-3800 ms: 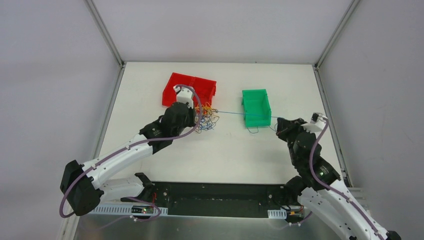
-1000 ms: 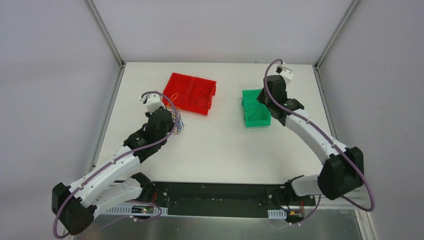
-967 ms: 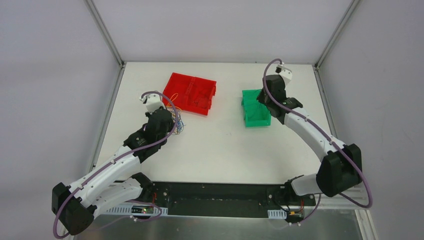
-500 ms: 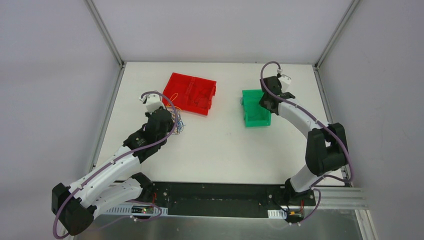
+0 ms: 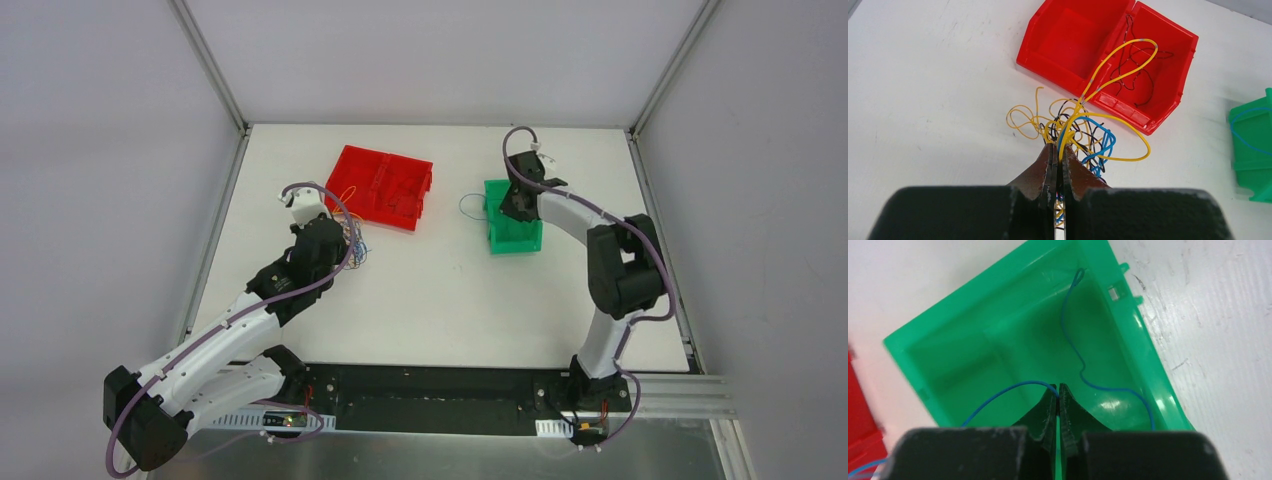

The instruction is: Untangle the cables

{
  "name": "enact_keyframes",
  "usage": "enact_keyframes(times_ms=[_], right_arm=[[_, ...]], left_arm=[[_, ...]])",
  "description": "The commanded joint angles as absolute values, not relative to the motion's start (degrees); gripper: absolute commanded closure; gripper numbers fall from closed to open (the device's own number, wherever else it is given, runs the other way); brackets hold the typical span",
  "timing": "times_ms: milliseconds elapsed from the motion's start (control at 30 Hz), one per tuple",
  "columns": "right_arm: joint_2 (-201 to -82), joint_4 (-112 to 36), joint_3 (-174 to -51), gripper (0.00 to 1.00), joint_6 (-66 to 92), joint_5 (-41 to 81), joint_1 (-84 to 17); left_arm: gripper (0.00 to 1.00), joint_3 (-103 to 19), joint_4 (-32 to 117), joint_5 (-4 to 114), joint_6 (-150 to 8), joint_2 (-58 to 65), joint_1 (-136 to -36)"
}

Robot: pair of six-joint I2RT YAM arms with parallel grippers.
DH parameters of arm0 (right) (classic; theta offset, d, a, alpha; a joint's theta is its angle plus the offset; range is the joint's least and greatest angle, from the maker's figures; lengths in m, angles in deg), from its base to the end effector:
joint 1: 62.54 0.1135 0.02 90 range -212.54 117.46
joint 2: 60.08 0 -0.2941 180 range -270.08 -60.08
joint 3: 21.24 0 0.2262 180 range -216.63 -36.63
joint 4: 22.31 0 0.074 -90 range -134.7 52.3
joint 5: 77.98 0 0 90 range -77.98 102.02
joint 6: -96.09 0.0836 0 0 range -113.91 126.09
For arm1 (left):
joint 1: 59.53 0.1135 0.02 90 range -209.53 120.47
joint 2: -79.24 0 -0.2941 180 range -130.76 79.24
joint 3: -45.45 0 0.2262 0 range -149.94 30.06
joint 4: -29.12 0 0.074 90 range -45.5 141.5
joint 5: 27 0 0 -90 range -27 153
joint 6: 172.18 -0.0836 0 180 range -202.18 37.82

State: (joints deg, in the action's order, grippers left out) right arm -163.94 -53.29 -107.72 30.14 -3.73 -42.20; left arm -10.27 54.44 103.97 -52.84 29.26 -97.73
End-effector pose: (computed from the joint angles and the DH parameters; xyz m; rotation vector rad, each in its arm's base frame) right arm 0.3913 0.1209 0.2160 0.2014 2.3653 0.0369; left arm 0.1794 -0.0714 0.3154 -0.3283 1.7993 -0.1445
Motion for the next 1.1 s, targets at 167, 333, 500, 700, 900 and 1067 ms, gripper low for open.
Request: enact_keyframes(times_ms=[167,333,500,700,900,1067], right_arm=[[-167.53,-52.85,-108.88,1.0,31.88,-6.86,-42.72],[-164.43,-56.4,-109.61,0.92,31.44,-7.8,-42.65],[-156.51,-55.12,-106.71,0.69,31.24,-9.4,-42.36],[-152.22,-55.48,-106.73,0.65,31.15,-8.67,-41.64],[-151.49,-55.78,-107.03,0.51,30.39,-8.29,-41.08],[-150.05,-54.82,-107.64,0.26,25.11,-10.54,-35.99]], left_arm=[[1.0,-10.58,52.99,104.66,-53.53,29.52,-97.85],[1.0,-10.63,52.98,104.66,-53.53,29.53,-97.85],[1.0,-10.62,52.98,104.57,-53.53,29.43,-97.85],[1.0,-10.71,52.92,104.83,-53.71,29.21,-97.85],[1.0,-10.68,52.85,105.0,-53.82,29.01,-97.85],[1.0,-10.72,52.71,104.91,-53.89,28.87,-97.85]])
